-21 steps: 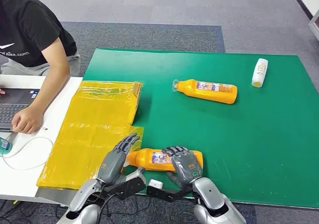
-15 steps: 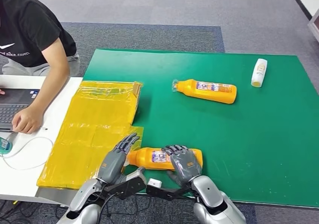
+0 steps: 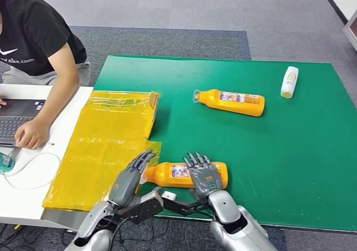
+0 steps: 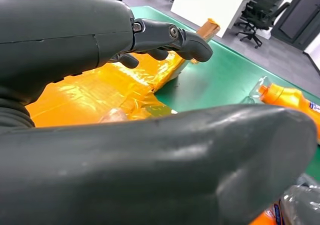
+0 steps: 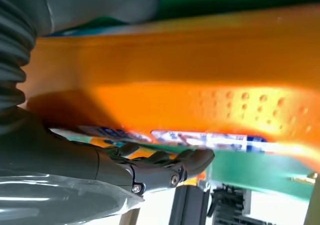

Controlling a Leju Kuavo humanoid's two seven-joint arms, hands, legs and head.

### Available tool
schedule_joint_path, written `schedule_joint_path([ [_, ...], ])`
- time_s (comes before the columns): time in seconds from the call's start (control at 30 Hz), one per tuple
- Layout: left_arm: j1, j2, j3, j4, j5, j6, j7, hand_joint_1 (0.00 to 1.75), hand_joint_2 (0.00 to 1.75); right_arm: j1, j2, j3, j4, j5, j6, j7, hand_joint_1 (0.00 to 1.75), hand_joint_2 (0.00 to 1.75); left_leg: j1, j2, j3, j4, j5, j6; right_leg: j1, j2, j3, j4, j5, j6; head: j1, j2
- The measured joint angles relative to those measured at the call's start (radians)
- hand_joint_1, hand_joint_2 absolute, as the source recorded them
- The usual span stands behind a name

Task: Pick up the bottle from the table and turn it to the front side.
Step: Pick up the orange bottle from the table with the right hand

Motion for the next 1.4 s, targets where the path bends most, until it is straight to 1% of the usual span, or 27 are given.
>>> schedule_joint_path([
  [0.17, 0.008, 0.003, 0.000, 0.000, 0.004, 0.007, 0.004, 0.00, 0.00, -0.024, 0.012, 0.004, 0.037, -0.019, 0.023, 0.002, 1.75, 1.75, 0.000, 0.000, 0.002, 0.000, 0.002, 0.002, 0.000, 0.000, 0.002, -0.001, 0.002, 0.002, 0.000, 0.000],
  [0.47, 0.011, 0.008, 0.000, 0.000, 0.007, 0.014, 0.010, 0.00, 0.00, -0.046, 0.019, 0.005, 0.067, -0.025, 0.022, -0.009, 1.75, 1.75, 0.000, 0.000, 0.002, 0.000, 0.003, 0.004, 0.000, 0.000, 0.004, -0.003, 0.003, 0.004, 0.000, 0.000],
  [0.67, 0.012, 0.010, 0.000, 0.000, 0.010, 0.021, 0.011, 0.00, 0.00, -0.038, 0.019, 0.009, 0.078, -0.004, -0.039, -0.004, 1.75, 1.75, 0.000, 0.000, 0.002, 0.000, 0.003, 0.005, 0.000, 0.000, 0.004, -0.004, 0.003, 0.004, 0.000, 0.000],
  [0.83, 0.014, 0.011, 0.000, 0.000, 0.010, 0.021, 0.011, 0.00, 0.00, -0.026, 0.022, 0.005, 0.086, -0.016, -0.088, -0.030, 1.75, 1.75, 0.000, 0.000, 0.002, 0.000, 0.003, 0.005, 0.000, 0.000, 0.004, -0.004, 0.003, 0.005, 0.000, 0.000],
  [0.9, 0.015, 0.011, 0.000, 0.000, 0.015, 0.024, 0.008, 0.00, 0.87, -0.016, 0.027, -0.008, 0.085, -0.066, -0.116, -0.071, 1.75, 1.75, 0.000, 0.000, 0.002, 0.000, 0.003, 0.005, 0.000, 0.000, 0.004, -0.004, 0.003, 0.005, 0.000, 0.000],
  [0.97, 0.021, 0.011, 0.002, -0.004, 0.037, 0.032, -0.008, 0.00, 1.75, 0.000, 0.032, -0.037, 0.075, -0.147, -0.156, -0.137, 1.75, 1.75, 0.000, 0.000, 0.002, 0.000, 0.002, 0.004, 0.000, 0.000, 0.004, -0.004, 0.003, 0.005, 0.000, 0.000],
  [1.1, 0.042, 0.008, 0.014, -0.041, 0.108, 0.069, -0.079, 0.00, 1.75, 0.060, 0.042, -0.110, 0.014, -0.295, -0.259, -0.260, 1.75, 1.75, 0.000, 0.000, 0.002, 0.000, 0.000, 0.004, 0.000, 0.000, 0.003, -0.004, 0.002, 0.005, 0.000, 0.000],
  [1.2, 0.060, 0.003, 0.026, -0.077, 0.157, 0.111, -0.138, 0.00, 1.75, 0.112, 0.051, -0.155, -0.035, -0.377, -0.303, -0.325, 1.75, 1.75, 0.000, 0.000, 0.001, 0.000, 0.000, 0.005, 0.000, 0.000, 0.003, -0.004, 0.001, 0.005, 0.000, 0.000],
  [1.27, 0.067, -0.001, 0.031, -0.097, 0.178, 0.130, -0.165, 0.00, 1.75, 0.136, 0.056, -0.179, -0.060, -0.411, -0.313, -0.351, 1.75, 1.75, 0.000, 0.000, 0.000, 0.000, -0.001, 0.005, 0.000, 0.000, 0.003, -0.004, 0.001, 0.005, 0.000, 0.000],
  [1.4, 0.077, -0.006, 0.038, -0.121, 0.203, 0.162, -0.204, 0.00, 1.75, 0.164, 0.059, -0.204, -0.085, -0.440, -0.327, -0.377, 1.75, 1.75, 0.000, 0.000, 0.000, 0.000, -0.002, 0.006, 0.000, 0.000, 0.002, -0.004, 0.000, 0.005, 0.000, 0.000],
])
